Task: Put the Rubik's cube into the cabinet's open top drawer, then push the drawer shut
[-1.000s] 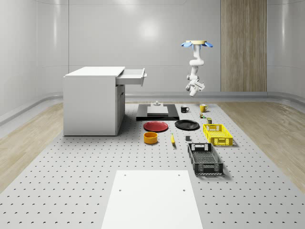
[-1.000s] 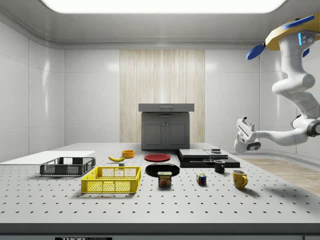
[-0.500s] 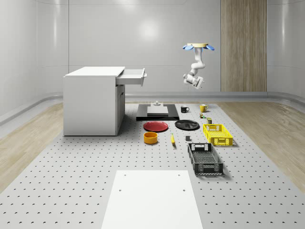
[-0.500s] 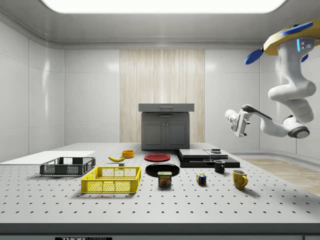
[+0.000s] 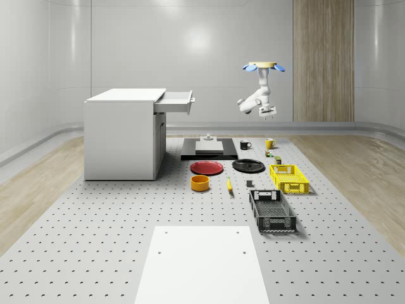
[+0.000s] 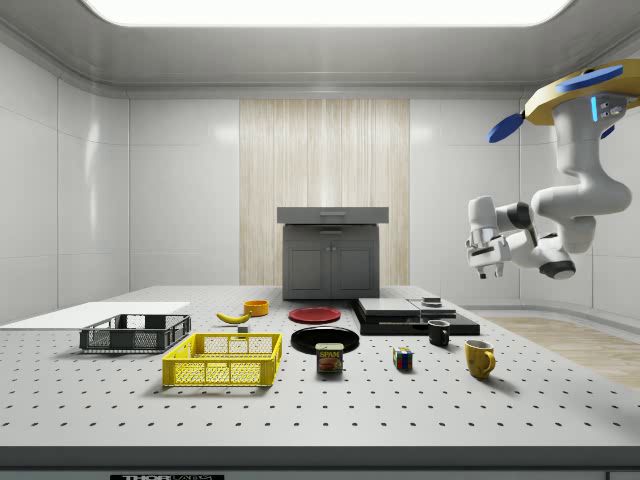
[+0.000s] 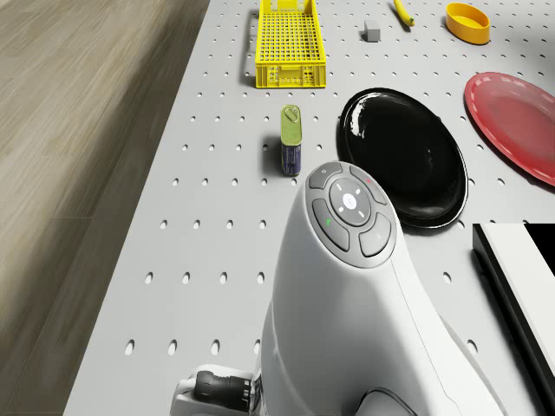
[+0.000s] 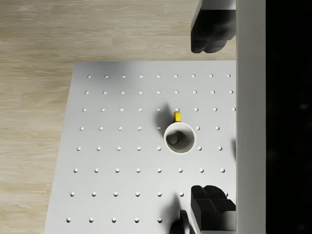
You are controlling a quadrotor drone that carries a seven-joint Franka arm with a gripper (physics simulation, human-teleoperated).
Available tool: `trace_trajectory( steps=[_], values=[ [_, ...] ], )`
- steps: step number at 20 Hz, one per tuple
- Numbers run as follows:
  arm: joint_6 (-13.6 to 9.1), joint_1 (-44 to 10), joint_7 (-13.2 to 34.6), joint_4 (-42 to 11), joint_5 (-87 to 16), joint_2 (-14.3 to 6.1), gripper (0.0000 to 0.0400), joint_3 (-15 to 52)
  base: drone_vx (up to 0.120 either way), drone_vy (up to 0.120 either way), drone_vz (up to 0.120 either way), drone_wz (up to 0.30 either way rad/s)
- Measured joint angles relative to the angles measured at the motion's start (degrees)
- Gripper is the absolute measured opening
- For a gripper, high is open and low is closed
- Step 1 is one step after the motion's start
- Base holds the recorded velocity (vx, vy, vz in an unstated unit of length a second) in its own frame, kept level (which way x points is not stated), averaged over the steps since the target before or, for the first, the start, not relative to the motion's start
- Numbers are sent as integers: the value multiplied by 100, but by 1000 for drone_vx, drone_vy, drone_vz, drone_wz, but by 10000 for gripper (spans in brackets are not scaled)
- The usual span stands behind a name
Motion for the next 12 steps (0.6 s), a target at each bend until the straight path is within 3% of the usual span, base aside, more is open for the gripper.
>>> trace_trajectory(
  steps=[2, 5, 12],
  values=[
    [-89, -245, 161, -35, -114, -103, 400, 118, 120, 0, -120, 0],
    [-153, -501, 333, -61, -197, -238, 400, 244, 120, -107, -120, 0],
    [-111, -809, 556, -69, -196, -499, 400, 415, 120, 0, -120, 0]
  ],
)
